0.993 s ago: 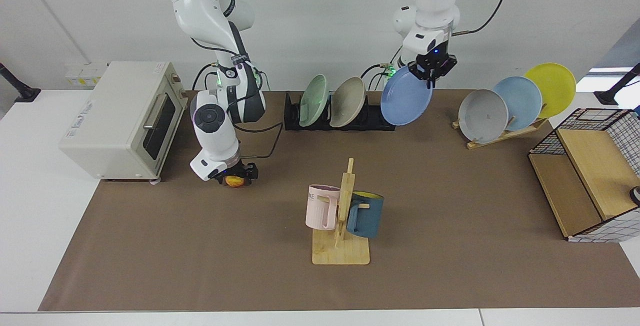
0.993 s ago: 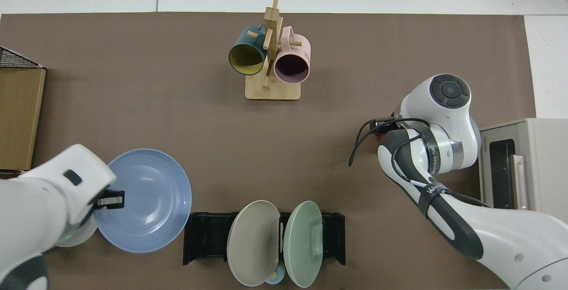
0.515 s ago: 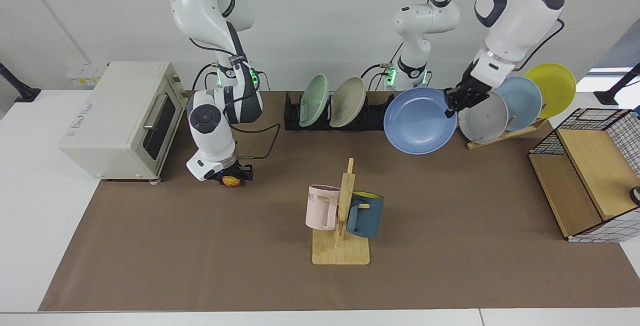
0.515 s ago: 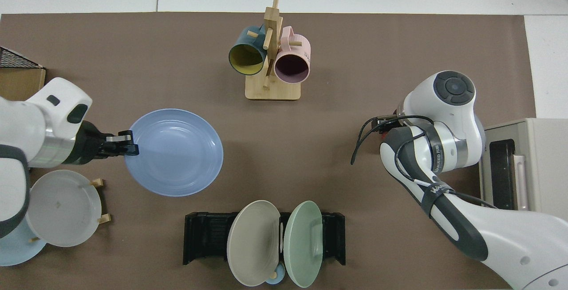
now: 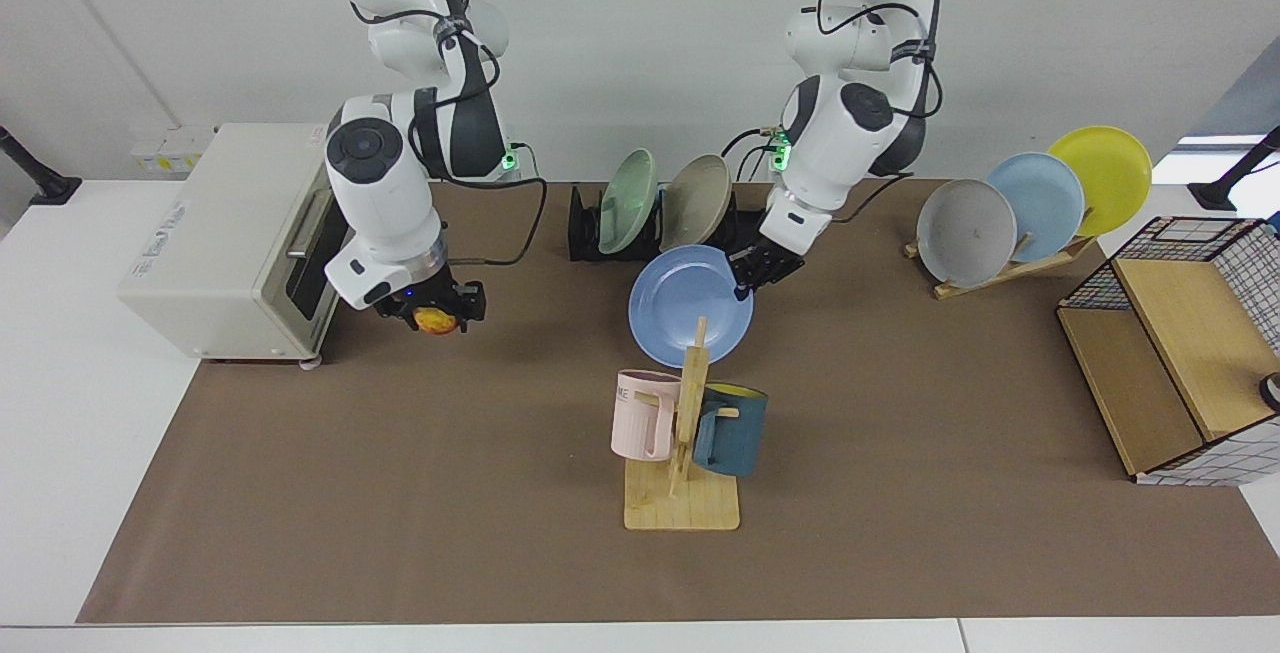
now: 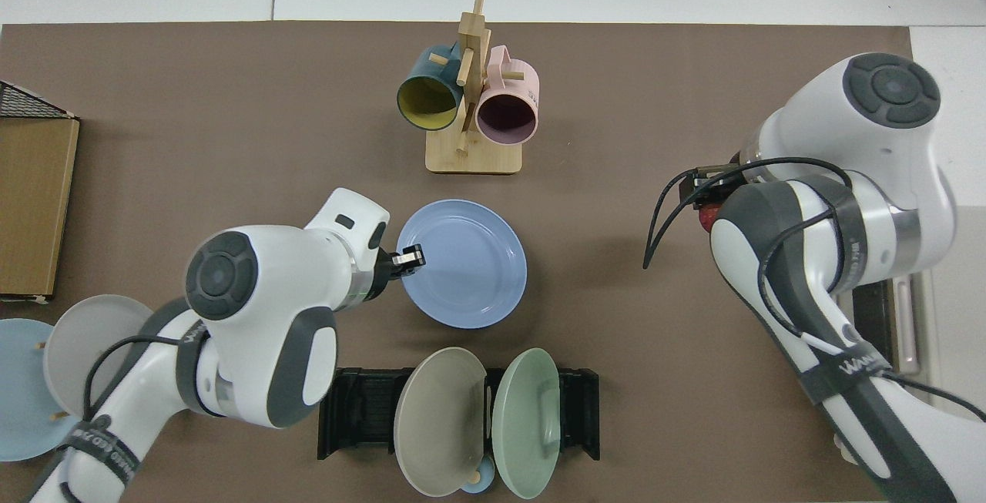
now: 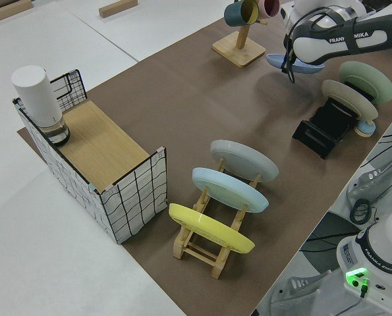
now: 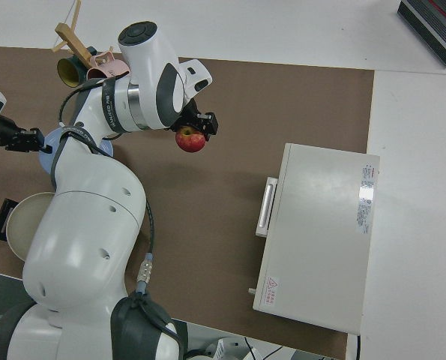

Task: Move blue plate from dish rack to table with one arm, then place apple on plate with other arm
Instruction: 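Lift the blue plate out of the rack with the left gripper, then set the blue plate on the table and open the left gripper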

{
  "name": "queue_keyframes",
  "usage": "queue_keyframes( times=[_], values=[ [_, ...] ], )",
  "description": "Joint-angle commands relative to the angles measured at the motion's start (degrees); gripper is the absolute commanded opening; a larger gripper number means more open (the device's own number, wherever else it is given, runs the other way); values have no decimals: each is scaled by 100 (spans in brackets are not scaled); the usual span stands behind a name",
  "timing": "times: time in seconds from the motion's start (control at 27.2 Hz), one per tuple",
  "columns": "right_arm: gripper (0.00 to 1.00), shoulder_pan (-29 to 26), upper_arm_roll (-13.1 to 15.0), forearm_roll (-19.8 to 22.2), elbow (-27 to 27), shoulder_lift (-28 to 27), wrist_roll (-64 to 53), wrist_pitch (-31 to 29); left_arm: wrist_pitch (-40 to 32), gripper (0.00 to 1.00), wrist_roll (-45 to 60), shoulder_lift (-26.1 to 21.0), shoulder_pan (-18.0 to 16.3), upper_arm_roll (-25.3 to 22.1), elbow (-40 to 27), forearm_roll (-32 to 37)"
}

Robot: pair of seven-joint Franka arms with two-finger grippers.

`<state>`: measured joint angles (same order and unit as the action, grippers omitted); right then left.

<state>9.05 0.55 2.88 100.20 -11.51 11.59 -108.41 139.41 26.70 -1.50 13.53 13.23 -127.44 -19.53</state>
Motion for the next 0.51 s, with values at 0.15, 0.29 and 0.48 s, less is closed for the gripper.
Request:
queue_keyframes(
  times=[0.15,0.29,0.48],
  values=[
    [0,-62,-73,2,-221,360,54,382,815,0,283,-157,325,57,-465,-200],
    [0,-53,-73,-113,-212,352,54,311,877,0,283,-175,369,110,-562,-200],
    [0,9,-73,-113,-194,352,62,303,1123,0,275,-316,361,136,-563,-200]
  ],
)
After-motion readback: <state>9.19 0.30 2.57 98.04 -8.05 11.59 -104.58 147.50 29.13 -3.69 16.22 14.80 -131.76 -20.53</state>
